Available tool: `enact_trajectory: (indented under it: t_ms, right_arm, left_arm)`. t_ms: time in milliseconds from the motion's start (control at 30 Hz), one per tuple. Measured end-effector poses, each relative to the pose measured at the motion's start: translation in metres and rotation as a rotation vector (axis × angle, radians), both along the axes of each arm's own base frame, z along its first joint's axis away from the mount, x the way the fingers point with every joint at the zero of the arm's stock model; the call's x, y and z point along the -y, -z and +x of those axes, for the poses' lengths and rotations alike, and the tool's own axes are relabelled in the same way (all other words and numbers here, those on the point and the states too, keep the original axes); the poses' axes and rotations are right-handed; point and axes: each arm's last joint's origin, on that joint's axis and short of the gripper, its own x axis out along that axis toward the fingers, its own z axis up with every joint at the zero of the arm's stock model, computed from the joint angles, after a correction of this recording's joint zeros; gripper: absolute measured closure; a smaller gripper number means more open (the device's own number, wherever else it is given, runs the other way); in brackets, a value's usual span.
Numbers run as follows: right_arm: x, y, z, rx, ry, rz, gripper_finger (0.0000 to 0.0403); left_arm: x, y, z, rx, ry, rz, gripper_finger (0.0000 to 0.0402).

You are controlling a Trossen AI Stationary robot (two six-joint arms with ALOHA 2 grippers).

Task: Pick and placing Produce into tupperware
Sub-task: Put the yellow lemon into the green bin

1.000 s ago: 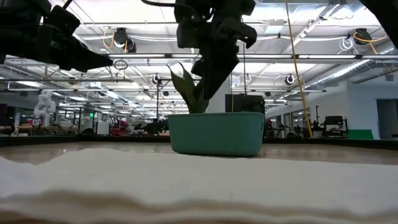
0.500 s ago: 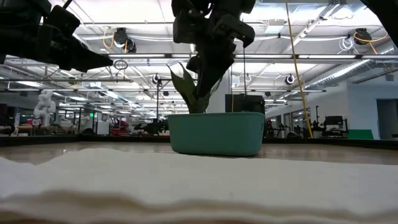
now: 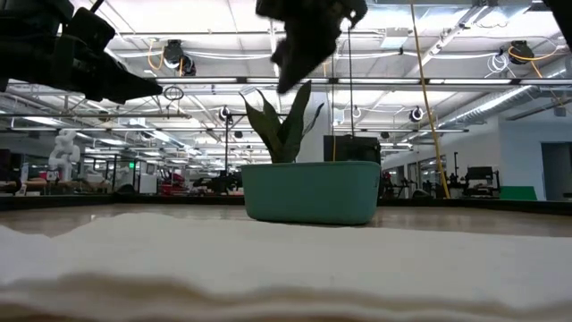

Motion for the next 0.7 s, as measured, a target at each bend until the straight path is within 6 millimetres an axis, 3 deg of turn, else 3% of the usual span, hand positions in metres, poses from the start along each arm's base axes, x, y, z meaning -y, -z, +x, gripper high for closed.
enact_trajectory:
  t_ms: [400,700]
  right_arm:
    - [0.002,-0.093,-0.041,0.37,0.07,-0.055,0.0403]
    - [0.0,-0.137,-0.076,0.532,0.112,-0.029,0.0403]
  left_arm:
    - [0.0,0.0,0.0,0.0,-0.001,0.001,0.0376]
    - [0.0,0.0,0.0,0.0,-0.002,0.0,0.0376]
